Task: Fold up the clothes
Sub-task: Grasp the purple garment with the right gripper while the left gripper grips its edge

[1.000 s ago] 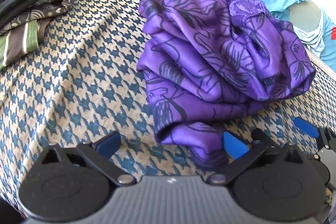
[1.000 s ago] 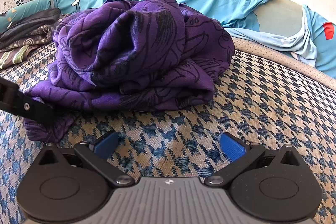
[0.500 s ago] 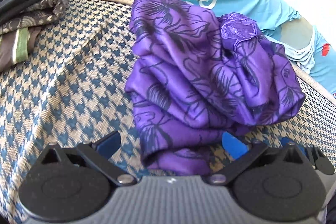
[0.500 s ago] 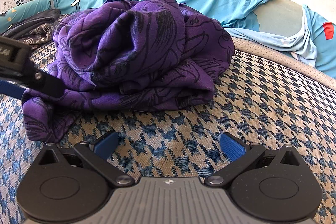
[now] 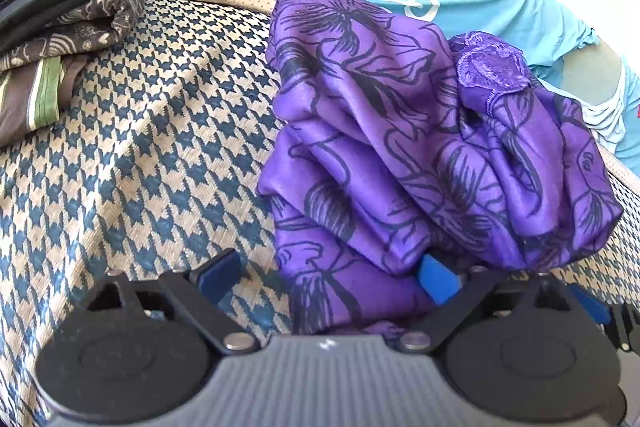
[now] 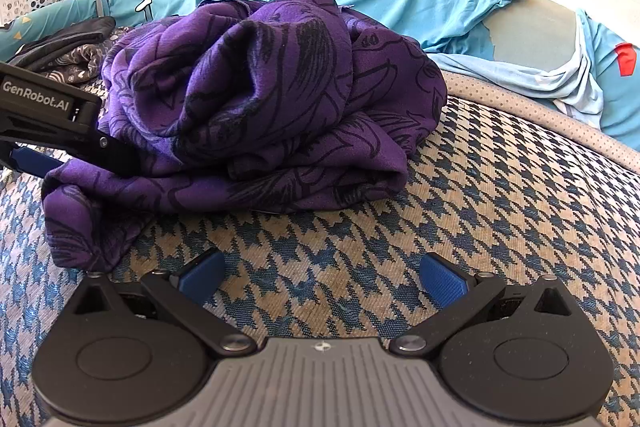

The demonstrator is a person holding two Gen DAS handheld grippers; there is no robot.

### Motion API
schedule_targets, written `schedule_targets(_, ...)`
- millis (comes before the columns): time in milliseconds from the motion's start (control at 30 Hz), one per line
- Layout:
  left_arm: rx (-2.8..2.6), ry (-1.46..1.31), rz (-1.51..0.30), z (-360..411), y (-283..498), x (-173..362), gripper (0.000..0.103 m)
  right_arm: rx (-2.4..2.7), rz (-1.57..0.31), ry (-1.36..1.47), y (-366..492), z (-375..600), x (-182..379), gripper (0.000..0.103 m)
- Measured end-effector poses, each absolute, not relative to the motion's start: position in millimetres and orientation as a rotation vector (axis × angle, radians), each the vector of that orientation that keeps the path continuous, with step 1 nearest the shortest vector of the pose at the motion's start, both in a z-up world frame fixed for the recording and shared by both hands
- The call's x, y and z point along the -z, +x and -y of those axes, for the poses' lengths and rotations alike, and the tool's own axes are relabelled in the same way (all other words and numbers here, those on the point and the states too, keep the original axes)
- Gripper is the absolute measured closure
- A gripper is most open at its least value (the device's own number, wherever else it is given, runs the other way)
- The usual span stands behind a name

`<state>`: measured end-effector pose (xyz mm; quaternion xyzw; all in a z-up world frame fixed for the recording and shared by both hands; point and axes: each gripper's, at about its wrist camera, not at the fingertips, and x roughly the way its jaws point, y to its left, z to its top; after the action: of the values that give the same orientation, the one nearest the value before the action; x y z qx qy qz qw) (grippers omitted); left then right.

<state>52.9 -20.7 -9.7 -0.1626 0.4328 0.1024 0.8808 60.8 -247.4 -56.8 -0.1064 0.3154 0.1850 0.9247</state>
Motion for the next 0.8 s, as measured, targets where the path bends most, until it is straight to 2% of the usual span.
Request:
schedule_targets(367,-0.337,-0.301,-0.912,12,52,13,0.003,-0.333,-0.703,-0.241,56,243,41,0.000)
schedule_targets(467,-0.387,-0.299,-0.908,6,50,12,0.003,-0.343,-0.640,-0.264,50,244,24,0.006)
schedule_targets(600,-0.423,-0.350,-0.881,-5,45,5,0.005,-0.361,-0.531,-0.214,43,255,-2,0.006)
schedule_targets(800,-0.334,-0.413,-0.817,-8,42,-17,0.003,-0.378,-0.490,-0.113,48,262,-20,0.015)
